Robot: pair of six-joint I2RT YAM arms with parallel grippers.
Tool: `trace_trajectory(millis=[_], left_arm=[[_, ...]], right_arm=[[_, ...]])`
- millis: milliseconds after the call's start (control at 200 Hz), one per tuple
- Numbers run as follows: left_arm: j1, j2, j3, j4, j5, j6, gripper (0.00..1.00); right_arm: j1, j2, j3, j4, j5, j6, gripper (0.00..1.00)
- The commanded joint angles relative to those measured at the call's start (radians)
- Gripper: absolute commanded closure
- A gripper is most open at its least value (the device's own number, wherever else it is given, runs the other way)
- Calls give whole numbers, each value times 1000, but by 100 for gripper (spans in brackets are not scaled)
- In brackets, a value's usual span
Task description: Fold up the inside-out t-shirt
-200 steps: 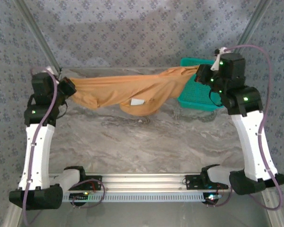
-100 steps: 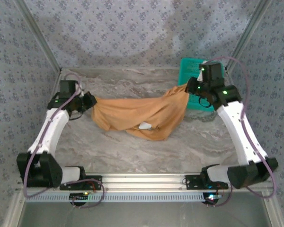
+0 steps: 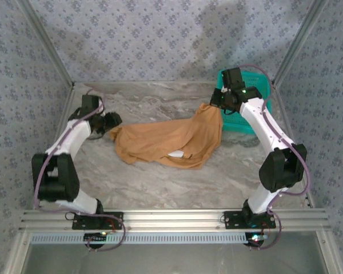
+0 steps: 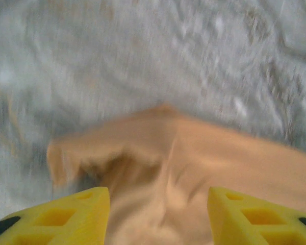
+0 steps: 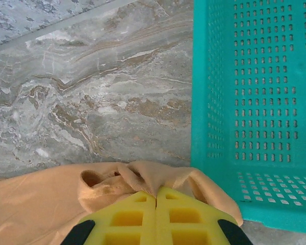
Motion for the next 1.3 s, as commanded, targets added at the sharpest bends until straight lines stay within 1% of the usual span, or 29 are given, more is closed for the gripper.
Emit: trace_trajectory(millis=[0, 75, 150, 230, 335, 395, 415, 475, 565, 610, 695, 815, 889, 964, 1044, 1159, 1294], left_arm=[[-9, -126, -225, 22, 39, -29, 51], [-11, -178, -342, 99, 82, -54, 51], [-13, -194, -413, 190, 109, -78, 48], [-12, -174, -446, 279, 138, -95, 47], [-14, -117, -459, 362, 133, -106, 46], [-13, -72, -456, 399, 132, -109, 48], [-13, -58, -452, 407, 129, -108, 50], [-13, -22, -434, 418, 123, -103, 63], [-1, -12, -387, 384, 118, -97, 91], [16, -37, -346, 344, 127, -95, 100], [71, -120, -220, 210, 120, -91, 100], [197, -253, 10, 38, 97, -77, 100], [291, -306, 125, -21, 92, -82, 100], [362, -326, 188, -28, 144, -107, 100], [371, -322, 222, -20, 201, -126, 100], [372, -331, 222, -3, 279, -158, 100], [373, -390, 257, -45, 273, -146, 100]], right_arm=[[-3, -12, 11, 7, -12, 8, 100], [-4, -15, 8, 8, -17, 8, 100], [-3, -18, 7, 14, -22, 8, 100], [0, -24, 4, 14, -23, 10, 100], [1, -39, -5, 12, -27, 14, 100], [2, -51, -13, 15, -27, 16, 100], [1, -54, -14, 16, -27, 16, 100], [1, -64, -19, 13, -24, 15, 100], [0, -76, -14, -8, -29, 10, 100], [-6, -83, -1, -31, -34, -1, 100], [-26, -103, 43, -80, -11, -31, 100], [-81, -149, 105, -146, 33, -62, 100], [-119, -186, 111, -164, 69, -70, 100], [-158, -216, 99, -155, 36, -62, 100], [-165, -234, 104, -137, 7, -43, 100], [-153, -250, 137, -142, -21, -37, 100], [-137, -301, 184, -166, -58, -40, 100]])
